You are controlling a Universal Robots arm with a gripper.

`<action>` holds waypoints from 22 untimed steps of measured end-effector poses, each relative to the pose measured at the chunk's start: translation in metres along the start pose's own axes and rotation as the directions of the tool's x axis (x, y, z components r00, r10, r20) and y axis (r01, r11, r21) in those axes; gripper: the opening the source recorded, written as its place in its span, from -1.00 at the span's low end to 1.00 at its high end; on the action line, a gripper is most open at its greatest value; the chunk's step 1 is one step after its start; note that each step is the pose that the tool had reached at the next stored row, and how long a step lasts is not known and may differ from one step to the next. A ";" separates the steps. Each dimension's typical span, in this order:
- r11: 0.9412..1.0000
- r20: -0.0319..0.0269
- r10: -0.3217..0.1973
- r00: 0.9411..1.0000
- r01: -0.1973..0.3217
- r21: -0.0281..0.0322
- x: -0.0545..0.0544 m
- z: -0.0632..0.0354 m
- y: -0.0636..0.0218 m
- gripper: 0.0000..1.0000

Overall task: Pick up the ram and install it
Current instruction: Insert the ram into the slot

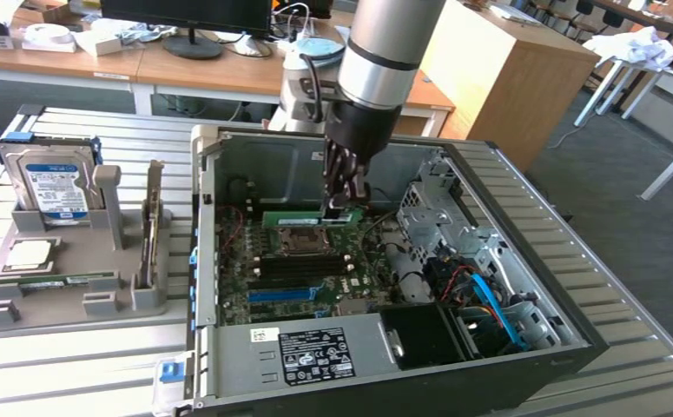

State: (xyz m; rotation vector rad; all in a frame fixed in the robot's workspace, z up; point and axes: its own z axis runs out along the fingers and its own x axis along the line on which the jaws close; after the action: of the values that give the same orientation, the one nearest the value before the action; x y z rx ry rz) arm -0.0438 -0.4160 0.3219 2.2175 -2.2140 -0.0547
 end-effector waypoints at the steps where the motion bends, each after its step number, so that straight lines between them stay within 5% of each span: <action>1: 1.000 0.000 0.000 1.000 0.000 0.000 0.000 0.0008 0.0000 -0.76; 22: 1.000 0.000 0.000 1.000 0.000 0.000 0.001 0.0232 -0.0007 -0.76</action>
State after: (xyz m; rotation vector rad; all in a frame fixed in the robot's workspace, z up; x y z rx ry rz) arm -0.0438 -0.4161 0.2987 2.2173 -2.2138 -0.0550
